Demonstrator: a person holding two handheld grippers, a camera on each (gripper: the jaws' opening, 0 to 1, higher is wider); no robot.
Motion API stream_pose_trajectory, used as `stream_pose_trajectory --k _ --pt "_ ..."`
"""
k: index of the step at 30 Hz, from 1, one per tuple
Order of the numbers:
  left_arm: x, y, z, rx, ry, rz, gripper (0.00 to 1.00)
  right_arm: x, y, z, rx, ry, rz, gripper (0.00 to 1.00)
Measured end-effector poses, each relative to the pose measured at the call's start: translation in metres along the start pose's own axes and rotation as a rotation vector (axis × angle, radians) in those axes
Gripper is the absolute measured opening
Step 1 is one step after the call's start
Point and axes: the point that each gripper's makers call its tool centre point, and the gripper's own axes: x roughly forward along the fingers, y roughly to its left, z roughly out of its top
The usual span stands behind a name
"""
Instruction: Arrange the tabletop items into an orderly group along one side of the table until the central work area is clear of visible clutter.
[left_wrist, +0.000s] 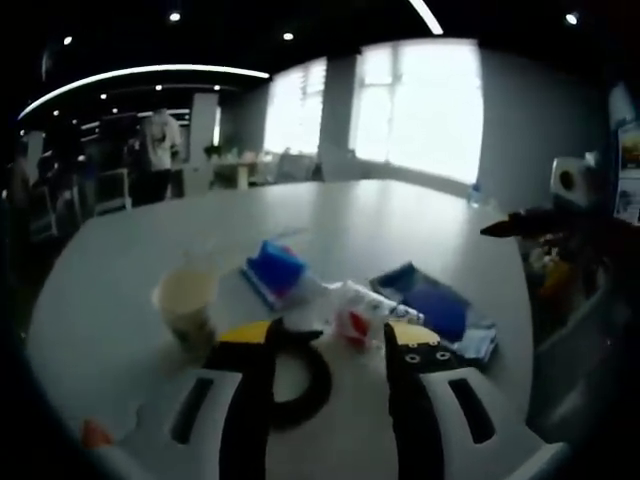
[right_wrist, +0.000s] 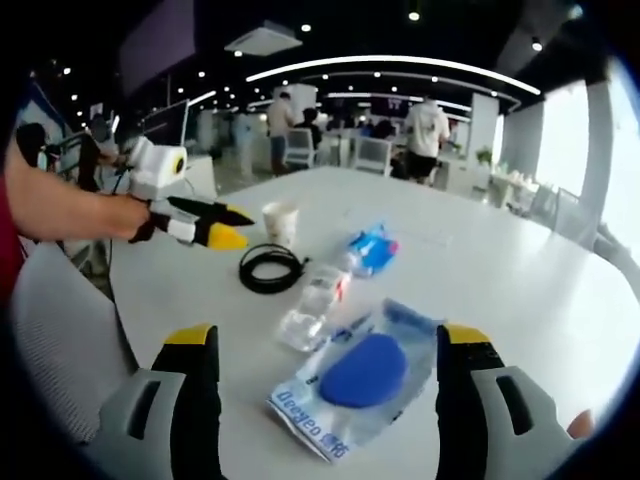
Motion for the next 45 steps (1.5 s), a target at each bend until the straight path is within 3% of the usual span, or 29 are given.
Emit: stream_pose_trajectory --k 15,25,29,45 --pt "0.03 -0.005 0.03 0.028 -0.007 -0.004 0.37 0.027 -0.047 0.028 -0.07 0.004 0.014 0.88" --pt "0.054 -0.005 0.045 0.033 0.0 0.01 0.33 0.059 -0.085 0.071 -0.108 -0.038 0.012 0.87" --pt "0.064 -0.003 0.048 0.032 0.003 0.016 0.33 0.075 -0.101 0.079 -0.123 -0.03 0.017 0.86" --pt "0.101 -0.006 0.047 -0.002 0.037 0.033 0.3 0.138 -0.13 0.077 -0.155 0.028 0.073 0.83"
